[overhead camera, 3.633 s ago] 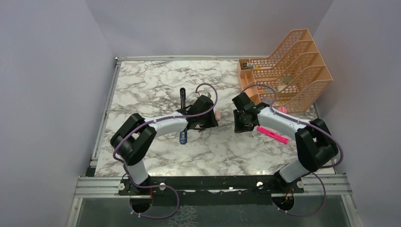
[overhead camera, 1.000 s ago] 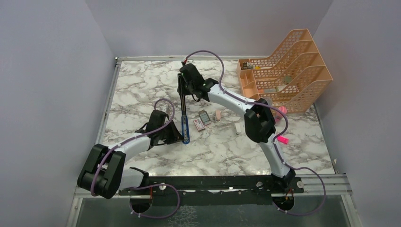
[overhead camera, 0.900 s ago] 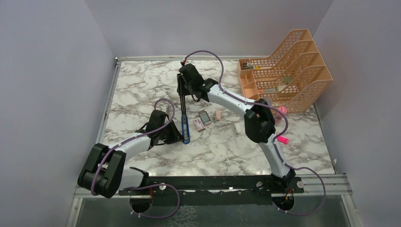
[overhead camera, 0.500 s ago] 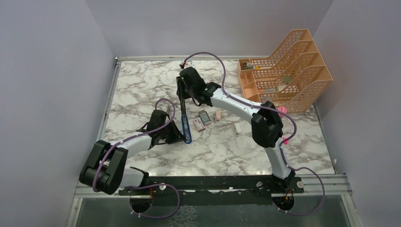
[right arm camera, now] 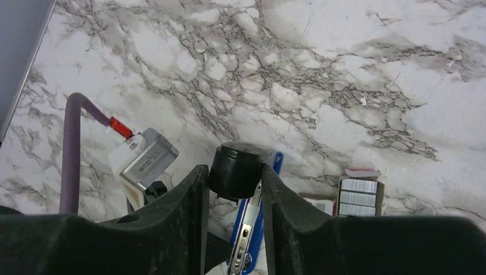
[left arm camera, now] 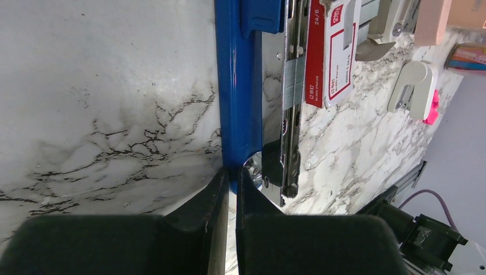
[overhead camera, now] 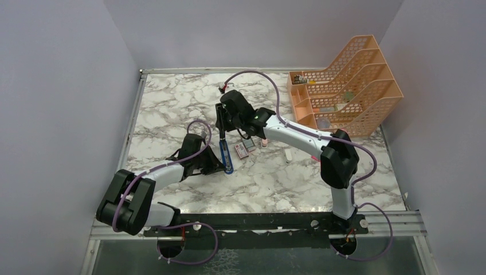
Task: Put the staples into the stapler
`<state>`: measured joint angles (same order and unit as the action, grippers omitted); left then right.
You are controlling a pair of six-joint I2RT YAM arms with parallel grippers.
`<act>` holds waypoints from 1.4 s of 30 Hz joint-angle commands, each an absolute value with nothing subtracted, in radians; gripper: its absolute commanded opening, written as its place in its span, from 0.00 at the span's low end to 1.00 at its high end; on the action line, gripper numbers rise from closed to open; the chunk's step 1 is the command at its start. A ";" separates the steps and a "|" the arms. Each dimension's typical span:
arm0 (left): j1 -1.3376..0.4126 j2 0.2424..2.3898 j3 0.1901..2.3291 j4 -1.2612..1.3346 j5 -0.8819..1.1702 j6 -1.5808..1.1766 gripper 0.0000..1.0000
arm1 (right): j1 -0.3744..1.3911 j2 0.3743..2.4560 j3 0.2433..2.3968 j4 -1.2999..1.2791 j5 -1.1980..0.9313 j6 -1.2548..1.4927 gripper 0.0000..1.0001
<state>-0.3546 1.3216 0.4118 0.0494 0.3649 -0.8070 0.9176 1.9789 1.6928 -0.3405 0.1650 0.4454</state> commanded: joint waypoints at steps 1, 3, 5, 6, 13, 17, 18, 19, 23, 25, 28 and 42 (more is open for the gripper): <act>-0.348 1.352 0.383 0.011 0.146 -0.798 0.07 | 0.951 1.945 1.641 -0.462 0.103 0.484 0.27; -0.348 1.346 0.385 0.006 0.134 -0.798 0.07 | 0.958 1.934 1.637 -0.472 0.107 0.481 0.27; -0.348 1.348 0.386 0.005 0.127 -0.798 0.07 | 0.970 1.928 1.636 -0.488 0.116 0.481 0.27; -0.348 1.351 0.388 0.006 0.127 -0.798 0.06 | 0.975 1.925 1.635 -0.498 0.127 0.483 0.26; -0.347 1.381 0.391 0.018 0.125 -0.797 0.06 | 1.005 1.897 1.586 -0.518 0.148 0.517 0.26; -0.348 1.399 0.396 0.020 0.130 -0.792 0.06 | 1.019 1.884 1.550 -0.508 0.155 0.533 0.25; -0.348 1.400 0.395 0.025 0.134 -0.792 0.06 | 1.022 1.884 1.539 -0.504 0.154 0.536 0.25; -0.348 1.400 0.394 0.028 0.137 -0.793 0.06 | 1.024 1.884 1.532 -0.501 0.153 0.538 0.25; -0.348 1.391 0.391 0.026 0.132 -0.799 0.06 | 1.031 1.884 1.493 -0.483 0.165 0.547 0.25; -0.348 1.384 0.391 0.022 0.128 -0.799 0.06 | 1.031 1.882 1.474 -0.470 0.167 0.549 0.26; -0.348 1.371 0.392 0.015 0.127 -0.801 0.06 | 1.031 1.888 1.459 -0.460 0.159 0.546 0.26; -0.347 1.162 0.361 -0.054 0.072 -0.872 0.26 | 1.031 1.982 1.514 -0.532 0.107 0.498 0.36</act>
<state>-0.3508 1.2278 0.3874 0.0273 0.1421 -0.8494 1.0264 1.9366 1.4666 -0.4950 0.1364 0.5220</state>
